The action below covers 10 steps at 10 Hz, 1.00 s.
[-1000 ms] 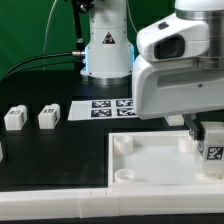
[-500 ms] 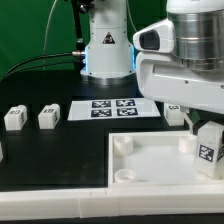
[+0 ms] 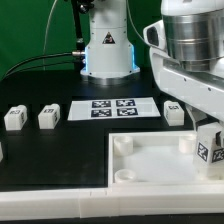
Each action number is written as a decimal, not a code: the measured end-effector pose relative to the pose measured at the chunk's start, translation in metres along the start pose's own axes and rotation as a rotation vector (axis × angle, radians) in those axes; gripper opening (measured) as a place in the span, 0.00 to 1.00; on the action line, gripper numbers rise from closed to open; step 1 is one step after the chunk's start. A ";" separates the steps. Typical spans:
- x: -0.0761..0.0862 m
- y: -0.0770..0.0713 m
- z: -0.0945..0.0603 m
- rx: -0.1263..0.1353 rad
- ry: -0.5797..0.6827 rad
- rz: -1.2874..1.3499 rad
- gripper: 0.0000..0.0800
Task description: Assemble one leg
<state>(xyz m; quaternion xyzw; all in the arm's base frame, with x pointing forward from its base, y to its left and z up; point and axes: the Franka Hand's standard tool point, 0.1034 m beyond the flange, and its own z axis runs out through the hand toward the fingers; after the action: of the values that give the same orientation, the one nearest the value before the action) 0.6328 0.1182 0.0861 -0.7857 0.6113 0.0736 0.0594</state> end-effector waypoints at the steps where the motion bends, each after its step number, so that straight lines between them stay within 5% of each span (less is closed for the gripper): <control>1: -0.001 0.000 0.000 0.002 -0.011 0.053 0.38; 3: -0.002 0.000 0.000 0.002 -0.011 0.040 0.45; 4: -0.002 0.000 0.000 0.002 -0.011 0.038 0.68; 5: -0.002 0.000 0.001 0.002 -0.011 0.014 0.68; 6: -0.003 0.000 0.001 0.002 -0.011 0.011 0.79; 10: -0.002 0.001 0.001 -0.016 -0.004 -0.453 0.81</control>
Offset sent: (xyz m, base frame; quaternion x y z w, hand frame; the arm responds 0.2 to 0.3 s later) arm 0.0000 0.0000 0.0000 0.0000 0.0000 0.0000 1.0000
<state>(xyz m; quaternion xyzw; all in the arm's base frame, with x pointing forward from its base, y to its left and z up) 0.6309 0.1199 0.0859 -0.9032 0.4185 0.0646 0.0695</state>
